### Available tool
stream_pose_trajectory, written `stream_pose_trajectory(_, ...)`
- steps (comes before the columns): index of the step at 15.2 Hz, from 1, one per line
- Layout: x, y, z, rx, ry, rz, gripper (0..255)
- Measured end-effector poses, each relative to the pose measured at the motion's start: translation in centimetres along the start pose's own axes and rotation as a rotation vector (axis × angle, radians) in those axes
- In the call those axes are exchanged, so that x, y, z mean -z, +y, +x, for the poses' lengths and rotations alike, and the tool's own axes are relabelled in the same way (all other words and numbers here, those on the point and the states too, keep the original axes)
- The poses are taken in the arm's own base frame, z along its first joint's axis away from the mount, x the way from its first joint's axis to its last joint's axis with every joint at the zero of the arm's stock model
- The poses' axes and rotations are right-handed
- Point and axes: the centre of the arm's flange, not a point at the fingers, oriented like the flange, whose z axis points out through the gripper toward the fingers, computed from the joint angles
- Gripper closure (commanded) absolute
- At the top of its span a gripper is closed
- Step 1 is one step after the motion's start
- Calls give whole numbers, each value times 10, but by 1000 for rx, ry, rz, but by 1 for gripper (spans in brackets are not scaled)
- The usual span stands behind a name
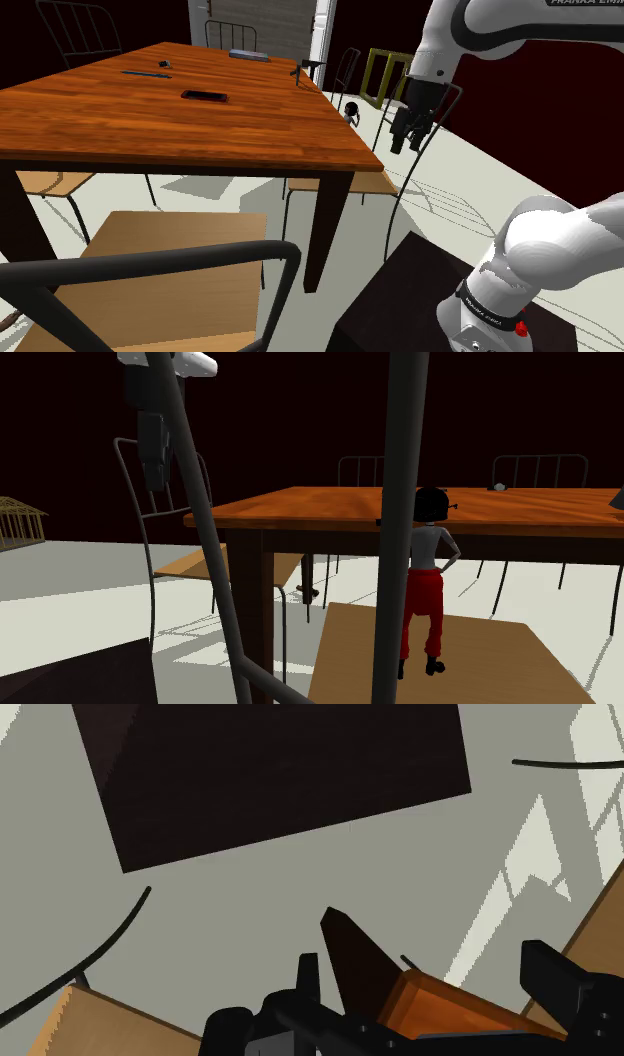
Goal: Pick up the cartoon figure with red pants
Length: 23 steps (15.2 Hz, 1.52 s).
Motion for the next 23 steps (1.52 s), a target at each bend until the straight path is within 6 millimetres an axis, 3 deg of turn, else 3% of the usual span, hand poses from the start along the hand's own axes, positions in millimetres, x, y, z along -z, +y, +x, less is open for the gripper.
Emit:
stream_pose_trajectory(2, 0, 2, 5, -8, 3, 0, 0)
stream_pose_trajectory(7, 0, 22, 57, -88, 32, 4, 0)
stream_pose_trajectory(17, 12, 82, 161, -267, 98, 11, 0)
stream_pose_trajectory(23, 21, 129, 217, -374, 136, 15, 0)
